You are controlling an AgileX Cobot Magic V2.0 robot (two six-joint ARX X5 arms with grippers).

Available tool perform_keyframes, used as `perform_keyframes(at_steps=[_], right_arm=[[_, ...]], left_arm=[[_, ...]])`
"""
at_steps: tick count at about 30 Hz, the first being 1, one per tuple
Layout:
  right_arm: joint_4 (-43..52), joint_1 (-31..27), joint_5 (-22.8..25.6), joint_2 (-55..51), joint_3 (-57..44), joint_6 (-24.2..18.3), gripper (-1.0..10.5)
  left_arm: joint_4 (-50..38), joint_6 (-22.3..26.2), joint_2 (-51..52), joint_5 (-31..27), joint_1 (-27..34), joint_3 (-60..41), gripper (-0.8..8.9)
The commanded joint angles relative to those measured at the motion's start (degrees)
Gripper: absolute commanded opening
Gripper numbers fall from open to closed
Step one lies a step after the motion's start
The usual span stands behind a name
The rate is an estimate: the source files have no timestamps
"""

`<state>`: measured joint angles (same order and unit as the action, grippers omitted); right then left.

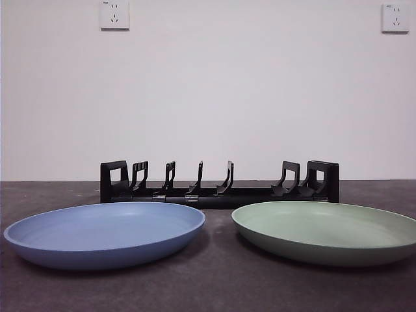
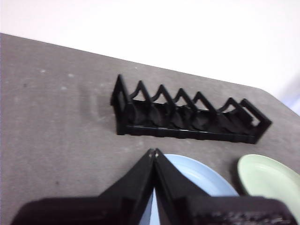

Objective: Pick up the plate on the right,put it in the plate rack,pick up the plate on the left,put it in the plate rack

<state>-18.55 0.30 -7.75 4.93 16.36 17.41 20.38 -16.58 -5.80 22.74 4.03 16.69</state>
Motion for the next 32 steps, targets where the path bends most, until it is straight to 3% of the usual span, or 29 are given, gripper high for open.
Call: perform_keyframes(at_steps=[1, 12, 22, 29, 30, 31, 32], right_arm=[[-3.52, 0.07, -1.6, 2.84, 5.31, -1.42, -0.1], [-27.47, 0.07, -10.23, 19.87, 31.1, -14.84, -0.1], [-45.44, 0.13, -13.94, 31.02, 44.65, -22.45, -0.1], [-45.81, 0.13, -13.94, 32.46, 45.42, -22.45, 0.0], [-45.75, 0.13, -13.94, 32.46, 45.42, -22.36, 0.1], [-45.75, 0.13, -13.94, 32.48, 45.42, -22.38, 0.4], [-45.72, 0.13, -13.97, 32.48, 45.42, -22.36, 1.6]], left_arm=[[2.49, -0.04, -2.4, 1.95, 0.17, 3.87, -0.07], [14.99, 6.93, -15.45, 16.87, -0.09, 21.84, -0.07], [32.11, 18.25, -24.09, 18.16, -4.76, 34.64, -0.07], [32.7, 18.64, -27.1, 18.18, -7.26, 36.33, 0.04], [32.7, 18.27, -27.71, 18.18, -7.26, 36.35, 0.68], [32.7, 18.14, -28.26, 18.21, -7.26, 36.35, 2.28], [32.65, 18.12, -28.76, 18.21, -7.26, 36.35, 4.56]])
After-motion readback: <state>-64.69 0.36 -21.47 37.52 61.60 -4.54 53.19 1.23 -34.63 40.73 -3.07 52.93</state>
